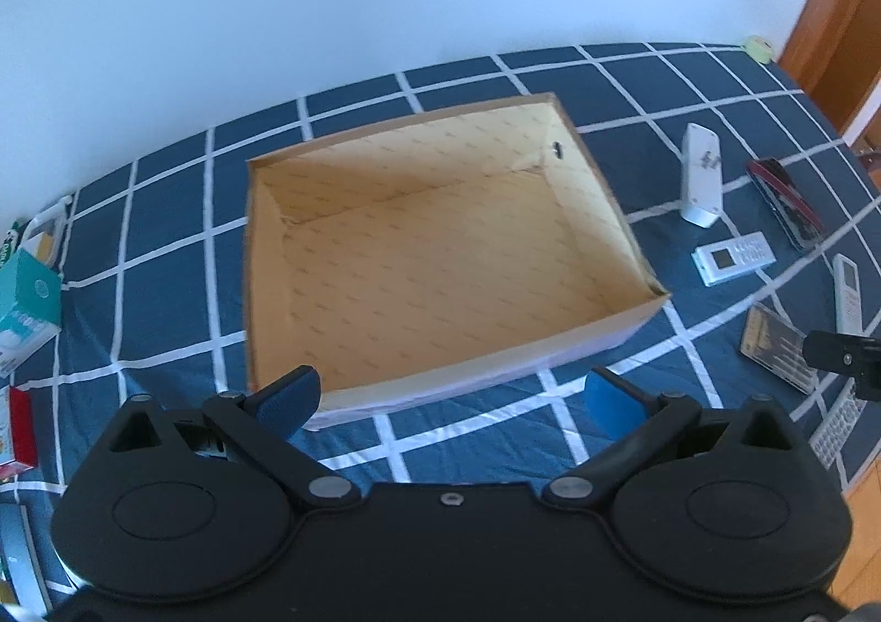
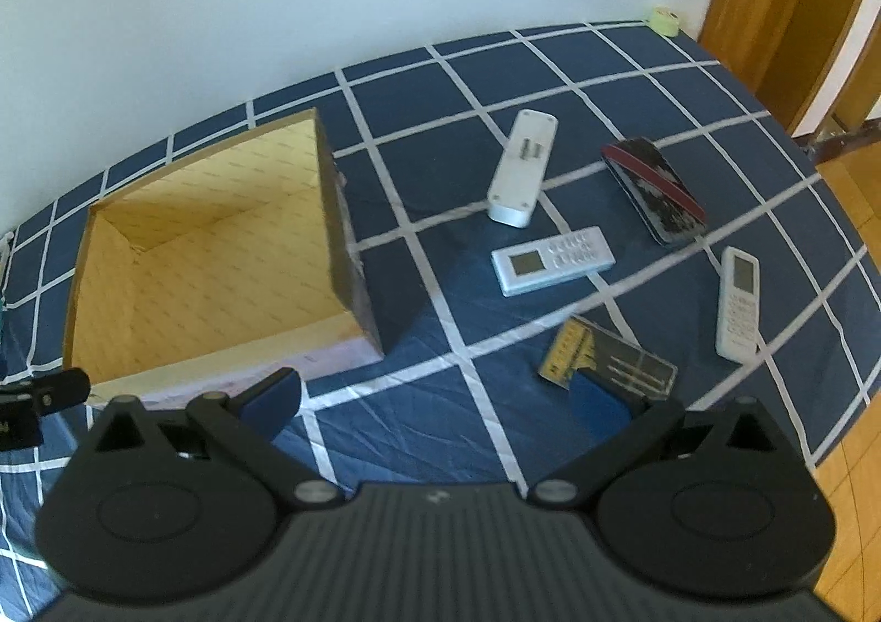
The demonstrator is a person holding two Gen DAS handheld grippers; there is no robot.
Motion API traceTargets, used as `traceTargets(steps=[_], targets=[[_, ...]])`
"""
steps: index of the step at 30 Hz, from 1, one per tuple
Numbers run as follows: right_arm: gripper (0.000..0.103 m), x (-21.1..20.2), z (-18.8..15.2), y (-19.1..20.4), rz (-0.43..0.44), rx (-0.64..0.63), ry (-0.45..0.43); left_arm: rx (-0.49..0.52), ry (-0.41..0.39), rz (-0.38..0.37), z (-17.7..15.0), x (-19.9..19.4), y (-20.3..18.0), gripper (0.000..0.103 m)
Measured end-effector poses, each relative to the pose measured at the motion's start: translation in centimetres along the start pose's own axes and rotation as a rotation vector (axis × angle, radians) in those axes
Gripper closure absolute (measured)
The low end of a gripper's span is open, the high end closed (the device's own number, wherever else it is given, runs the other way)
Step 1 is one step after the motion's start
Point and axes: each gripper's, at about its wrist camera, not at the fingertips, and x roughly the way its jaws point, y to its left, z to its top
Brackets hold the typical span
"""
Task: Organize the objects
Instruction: 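Move the left tool toward the white air-conditioner remote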
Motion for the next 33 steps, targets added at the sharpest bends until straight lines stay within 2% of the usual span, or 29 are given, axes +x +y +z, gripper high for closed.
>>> traceTargets(steps=[8,24,33], targets=[[0.0,0.5,0.7,-3.7,0.002,-0.001,-0.001,0.013,0.015,0.007,0.5,0.8,-4.1,0.0],[0.0,3.2,6.1,-14.1,0.08,-0.1,0.035,-0.09,0.063,0.027,2.7,3.5,-15.4,0.0],[0.0,5.7,8.6,-18.1,0.139,-0.12,0.063,-0.141,0.089,0.041,3.7,5.5,-19.7,0.0]])
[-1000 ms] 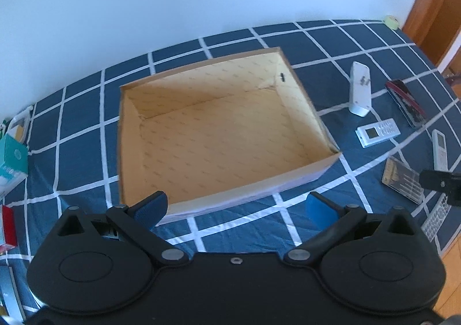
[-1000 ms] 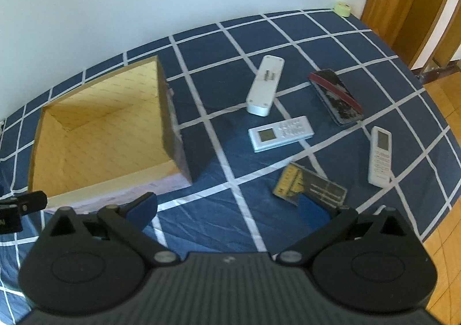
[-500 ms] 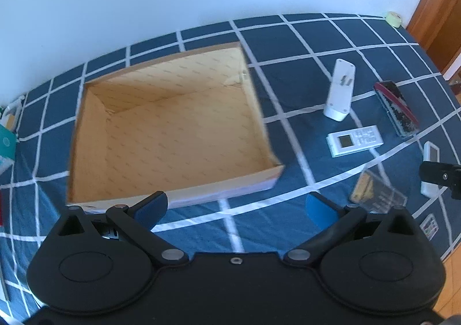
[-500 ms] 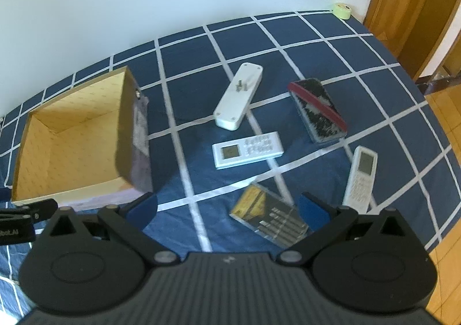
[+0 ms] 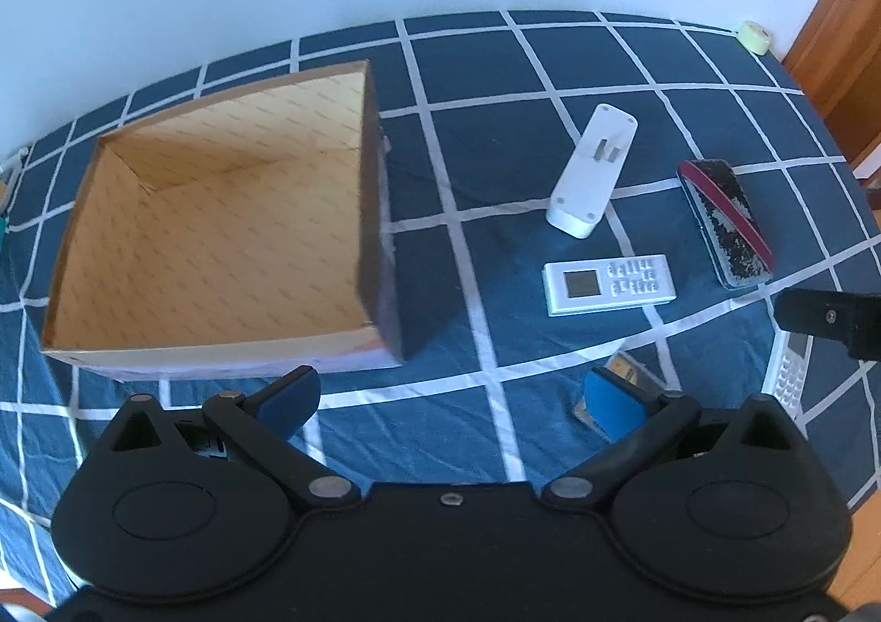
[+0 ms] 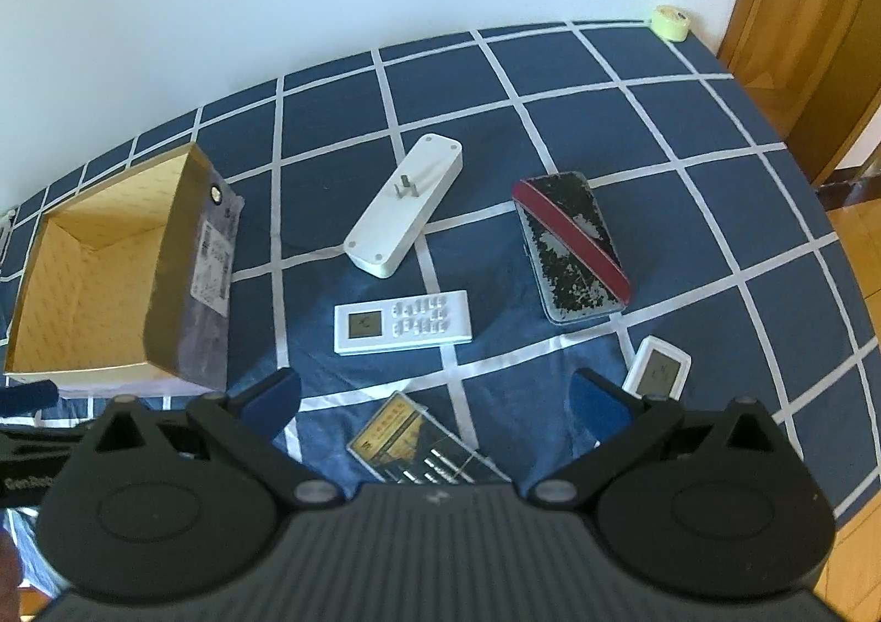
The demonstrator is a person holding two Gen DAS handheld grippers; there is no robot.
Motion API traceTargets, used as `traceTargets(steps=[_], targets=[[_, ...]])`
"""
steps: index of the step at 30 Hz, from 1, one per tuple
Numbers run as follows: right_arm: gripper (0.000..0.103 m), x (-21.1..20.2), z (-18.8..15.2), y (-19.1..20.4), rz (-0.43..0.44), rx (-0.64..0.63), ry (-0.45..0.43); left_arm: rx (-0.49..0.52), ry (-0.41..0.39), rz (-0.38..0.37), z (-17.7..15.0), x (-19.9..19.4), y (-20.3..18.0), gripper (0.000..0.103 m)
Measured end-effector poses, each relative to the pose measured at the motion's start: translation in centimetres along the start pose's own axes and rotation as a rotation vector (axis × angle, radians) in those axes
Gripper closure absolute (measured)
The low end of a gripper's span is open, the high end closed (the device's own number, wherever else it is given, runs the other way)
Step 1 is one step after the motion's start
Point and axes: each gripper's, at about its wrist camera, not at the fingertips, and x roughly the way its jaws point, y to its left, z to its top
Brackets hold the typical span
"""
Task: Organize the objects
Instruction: 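Move the left tool toward the white air-conditioner remote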
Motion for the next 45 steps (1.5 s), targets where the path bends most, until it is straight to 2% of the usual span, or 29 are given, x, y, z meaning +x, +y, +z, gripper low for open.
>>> traceTargets(steps=[8,15,23,30,38,42,45], targets=[[0.0,1.9,1.7,-1.6,0.08,-0.008,0.044,-0.031,0.041,-0.017,1.1,1.9,-2.1,0.0],[0.0,4.7,3.3,-1.9,0.096,-0.022,0.09,-0.048,0.098,-0.02,2.5,5.2,-3.2,0.0],[0.0,9.7,5.5,-2.6,0.108,-0.016,0.176,-0.073,0.187,-0.034,4.8,10.0,-3.4,0.0],[0.001,14.5,7.3,-3.0,0.128,-0.007,0.252,-0.05,0.263,-0.064,6.2,14.4,-4.2,0.0],[0.005,18.9,7.7,-3.1,0.144,-0.016,0.338,-0.032,0.317,-0.1,6.9,17.8,-5.6,0.0],[0.015,20.3,7.7,-2.8,0.153,-0.036,0.374,-0.038,0.333,-0.123,6.9,18.8,-6.0,0.0],[0.017,21.0,7.6,-2.5,0.157,-0.047,0.389,-0.037,0.337,-0.14,6.7,19.2,-6.3,0.001]])
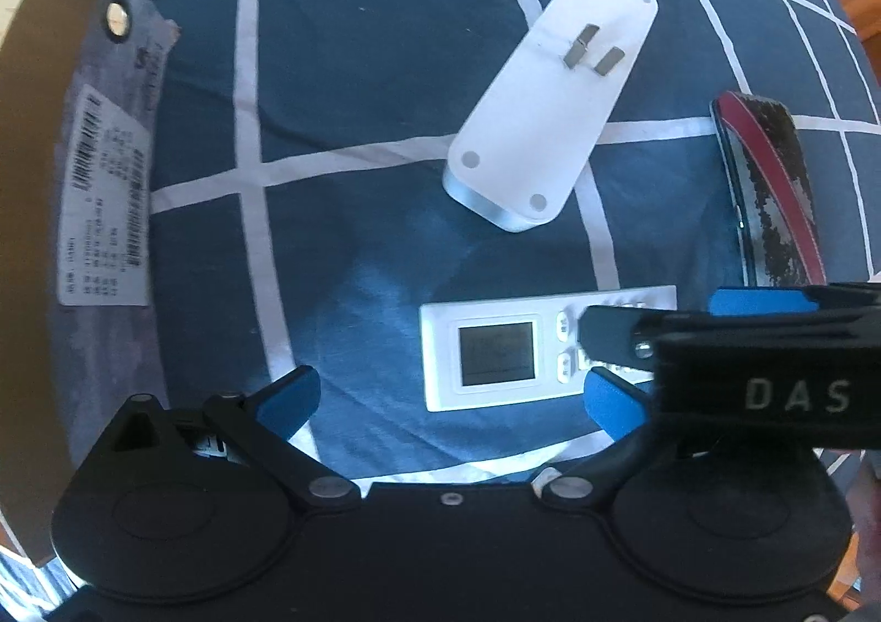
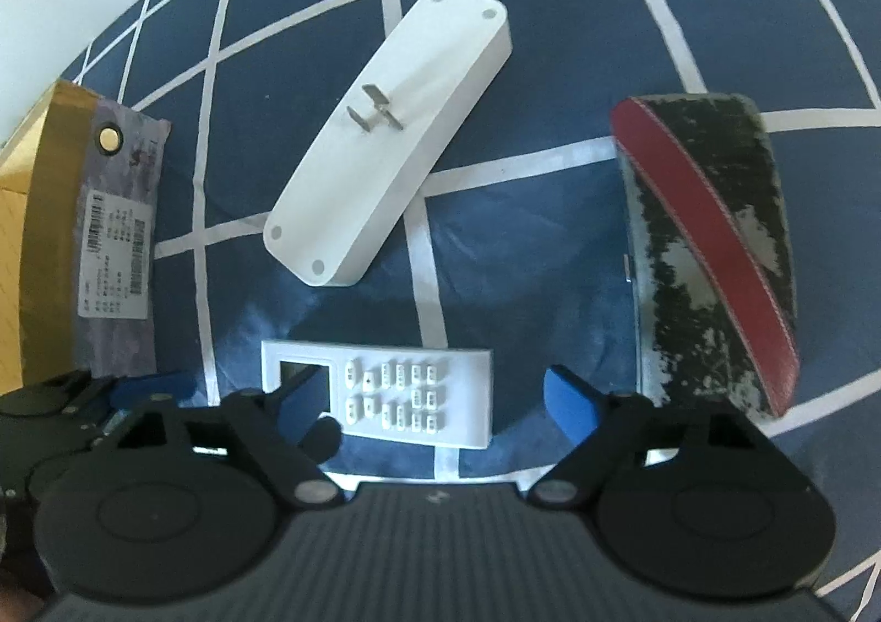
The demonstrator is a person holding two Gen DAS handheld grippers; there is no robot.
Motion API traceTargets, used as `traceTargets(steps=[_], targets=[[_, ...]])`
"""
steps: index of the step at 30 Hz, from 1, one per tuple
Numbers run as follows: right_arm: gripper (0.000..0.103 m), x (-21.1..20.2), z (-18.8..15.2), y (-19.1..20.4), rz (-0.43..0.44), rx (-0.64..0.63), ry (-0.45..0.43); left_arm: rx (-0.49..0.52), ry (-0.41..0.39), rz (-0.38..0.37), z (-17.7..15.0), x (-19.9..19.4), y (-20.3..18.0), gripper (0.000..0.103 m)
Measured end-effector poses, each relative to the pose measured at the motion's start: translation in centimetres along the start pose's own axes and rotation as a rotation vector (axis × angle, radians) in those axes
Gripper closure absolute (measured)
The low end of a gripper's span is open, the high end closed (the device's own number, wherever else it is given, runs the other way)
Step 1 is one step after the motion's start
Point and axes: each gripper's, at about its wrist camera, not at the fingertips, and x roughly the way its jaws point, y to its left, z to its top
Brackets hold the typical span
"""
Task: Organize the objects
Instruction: 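Move the left tool toward the white air-conditioner remote, then close the left tool on the white air-conditioner remote and lift it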
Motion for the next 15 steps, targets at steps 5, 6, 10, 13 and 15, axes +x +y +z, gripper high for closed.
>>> traceTargets(steps=[5,6,10,13,15], targets=[[0.018,0.8,0.1,0.1,-0.001,-0.004,0.019,-0.002,0.0,-0.029,-0.1,0.4,-0.2,0.003],[0.019,1.0,0.1,0.1,-0.004,-0.005,0.017,-0.004,-0.001,-0.033,-0.1,0.4,-0.2,0.003],[0.024,1.5,0.1,0.0,-0.013,0.002,0.027,-0.002,0.007,-0.047,-0.2,0.7,-0.3,0.012],[0.026,1.6,0.3,0.2,-0.017,-0.007,0.028,-0.002,0.01,-0.054,-0.2,0.7,-0.3,0.016],[0.029,1.7,0.4,0.5,-0.013,-0.018,0.032,-0.006,0.012,-0.063,-0.2,0.7,-0.4,0.017]])
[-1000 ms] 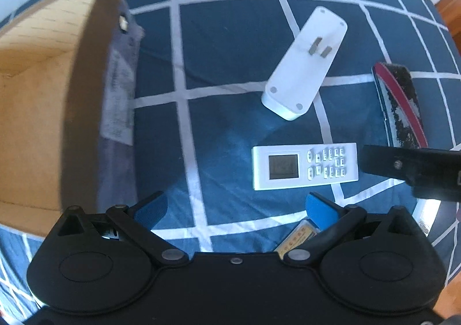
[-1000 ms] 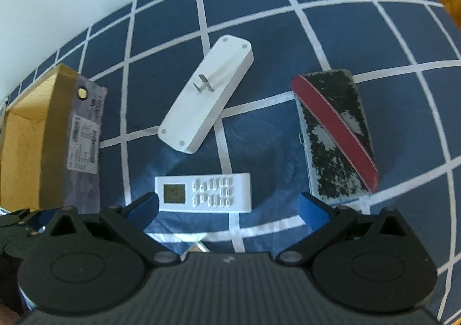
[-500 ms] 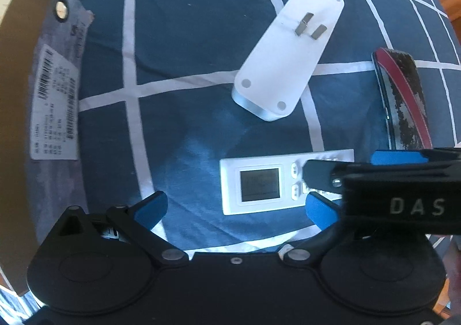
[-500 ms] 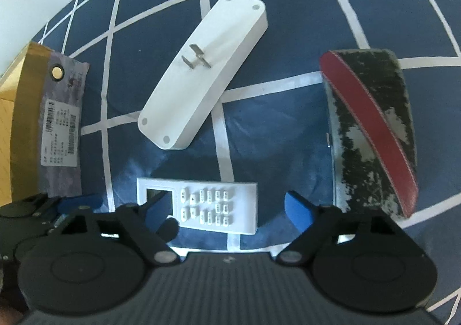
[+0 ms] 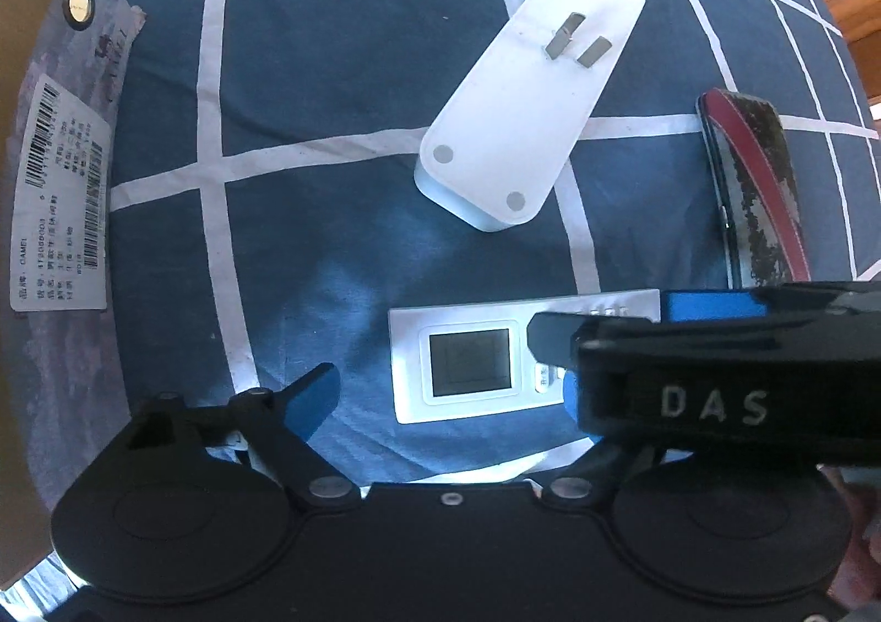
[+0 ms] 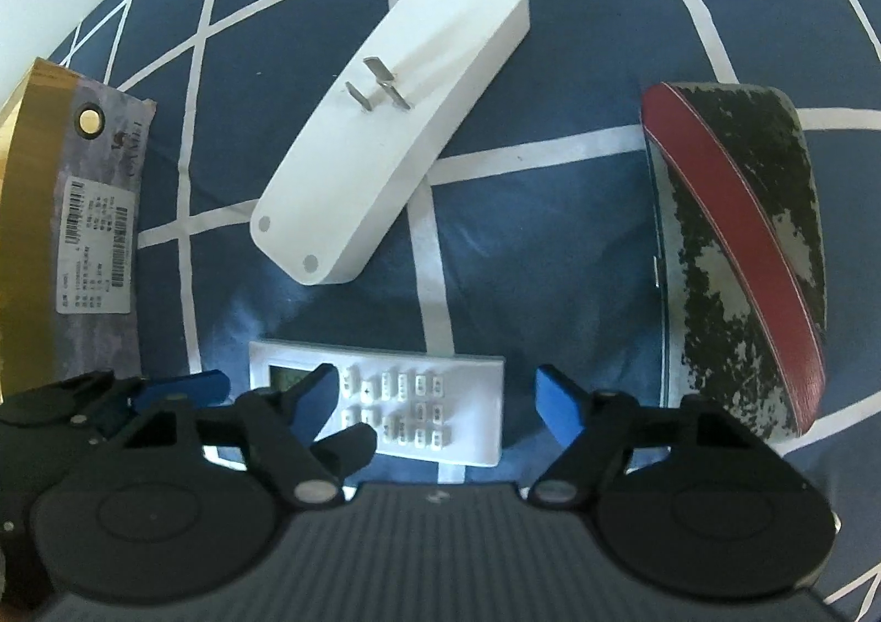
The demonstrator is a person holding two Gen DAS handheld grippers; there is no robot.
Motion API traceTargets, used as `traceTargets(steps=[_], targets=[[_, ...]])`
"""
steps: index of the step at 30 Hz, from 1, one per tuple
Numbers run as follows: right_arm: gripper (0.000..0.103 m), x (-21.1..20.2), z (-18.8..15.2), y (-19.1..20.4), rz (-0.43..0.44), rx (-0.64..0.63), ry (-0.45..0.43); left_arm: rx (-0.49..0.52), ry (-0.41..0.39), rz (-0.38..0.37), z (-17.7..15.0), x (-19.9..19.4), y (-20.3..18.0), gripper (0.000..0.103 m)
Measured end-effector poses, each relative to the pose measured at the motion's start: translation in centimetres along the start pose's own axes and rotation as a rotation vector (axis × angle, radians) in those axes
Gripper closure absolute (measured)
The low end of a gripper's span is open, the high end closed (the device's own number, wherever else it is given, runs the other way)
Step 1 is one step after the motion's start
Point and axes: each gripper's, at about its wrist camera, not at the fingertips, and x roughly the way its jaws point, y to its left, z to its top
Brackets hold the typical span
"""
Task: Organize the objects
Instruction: 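Close the left tool on the white air-conditioner remote and lift it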
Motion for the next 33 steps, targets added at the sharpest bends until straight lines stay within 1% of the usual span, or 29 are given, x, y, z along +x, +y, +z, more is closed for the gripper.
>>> traceTargets(steps=[3,6,8,9,16,18,20,24,29,30,31,33], targets=[[0.033,0.4,0.1,0.3,-0.006,0.004,0.008,-0.002,-0.001,-0.01,-0.1,0.0,-0.1,0.019],[0.036,0.4,0.1,0.4,-0.005,-0.004,0.007,-0.01,0.001,-0.039,-0.2,-0.1,-0.3,0.028],[0.037,0.4,0.1,0.5,-0.005,-0.005,0.006,-0.01,0.0,-0.046,-0.2,-0.3,-0.5,0.031],[0.038,0.4,0.1,0.5,-0.004,-0.003,0.006,-0.01,0.0,-0.054,-0.3,-0.3,-0.5,0.034],[0.039,0.0,-0.1,0.4,-0.003,-0.003,-0.005,-0.01,-0.004,-0.049,0.3,-0.6,-0.5,0.035],[0.039,-0.3,-0.2,0.5,-0.001,-0.001,-0.011,-0.008,-0.013,-0.047,0.2,-1.1,-0.7,0.035],[0.039,-0.8,-0.2,0.6,0.001,-0.003,-0.023,-0.002,-0.023,-0.045,0.6,-1.5,0.2,0.035],[0.039,-2.1,-0.5,1.1,0.002,-0.008,-0.049,0.006,-0.051,-0.041,0.7,-2.1,-0.7,0.035],[0.039,-4.3,-1.4,2.3,0.003,-0.021,-0.102,0.022,-0.102,-0.037,-0.6,-5.7,0.1,0.035],[0.039,-4.7,-1.7,2.6,0.002,-0.024,-0.113,0.025,-0.113,-0.037,-1.0,-6.2,0.0,0.035],[0.039,-5.2,-2.0,2.9,0.002,-0.027,-0.124,0.026,-0.124,-0.034,-0.8,-5.9,-0.7,0.035],[0.039,-6.3,-2.7,3.4,0.003,-0.037,-0.147,0.027,-0.146,-0.031,-1.6,-7.0,-0.5,0.035]])
